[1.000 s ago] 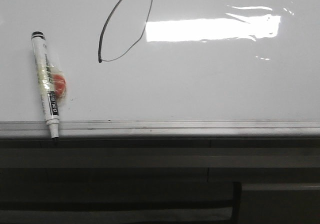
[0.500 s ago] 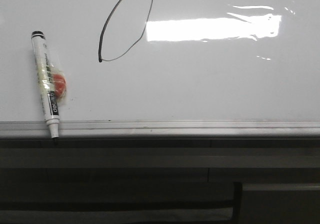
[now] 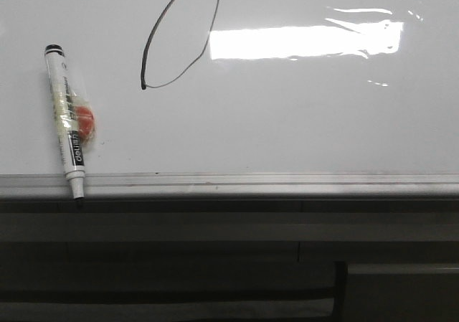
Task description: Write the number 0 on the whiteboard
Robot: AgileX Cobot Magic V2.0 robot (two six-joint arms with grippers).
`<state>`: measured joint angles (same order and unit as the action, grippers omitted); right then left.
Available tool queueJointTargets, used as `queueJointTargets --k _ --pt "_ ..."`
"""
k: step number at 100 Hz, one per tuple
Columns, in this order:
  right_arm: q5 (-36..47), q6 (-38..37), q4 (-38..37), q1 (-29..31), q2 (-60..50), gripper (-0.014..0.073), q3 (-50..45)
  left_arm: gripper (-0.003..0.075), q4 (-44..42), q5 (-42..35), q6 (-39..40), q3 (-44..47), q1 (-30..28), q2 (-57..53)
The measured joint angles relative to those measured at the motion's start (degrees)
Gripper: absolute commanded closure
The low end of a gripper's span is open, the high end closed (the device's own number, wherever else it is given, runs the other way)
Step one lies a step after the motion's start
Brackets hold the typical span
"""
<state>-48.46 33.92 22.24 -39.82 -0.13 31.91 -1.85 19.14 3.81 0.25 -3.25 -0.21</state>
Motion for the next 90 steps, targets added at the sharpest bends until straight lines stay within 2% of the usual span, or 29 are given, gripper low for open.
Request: queueJointTargets --k 6,14,25,35,44,54,63,90 --pt "4.3 0.0 2.8 0.0 0.0 0.0662 -0.4 0.074 0.0 0.0 0.0 0.0 0.0 0.0" --pt "14.8 0.0 4.7 0.0 0.0 0.0662 -2.7 0.074 0.0 0.0 0.0 0.0 0.0 0.0" --pt "28.5 0.0 4.1 1.4 0.0 0.0662 -9.5 0.074 0.0 0.0 0.0 0.0 0.0 0.0" --pt "34.7 -0.9 1.1 3.8 0.0 0.0662 -18.6 0.074 0.0 0.0 0.0 0.0 0.0 0.0" --pt "35.7 -3.9 -2.7 6.9 0.0 0.0662 -26.0 0.074 0.0 0.0 0.0 0.0 0.0 0.0" --pt "35.8 -13.5 -7.9 11.5 -0.3 0.0662 -31.9 0.074 0.0 0.0 0.0 0.0 0.0 0.0" --pt "34.2 -20.6 -13.0 16.8 -0.4 0.0662 -32.6 0.074 -0.1 0.0 0.0 0.0 0.0 0.0" --pt "32.9 -24.1 -19.2 35.5 -0.5 0.0662 -32.6 0.074 -0.1 0.0 0.0 0.0 0.0 0.0"
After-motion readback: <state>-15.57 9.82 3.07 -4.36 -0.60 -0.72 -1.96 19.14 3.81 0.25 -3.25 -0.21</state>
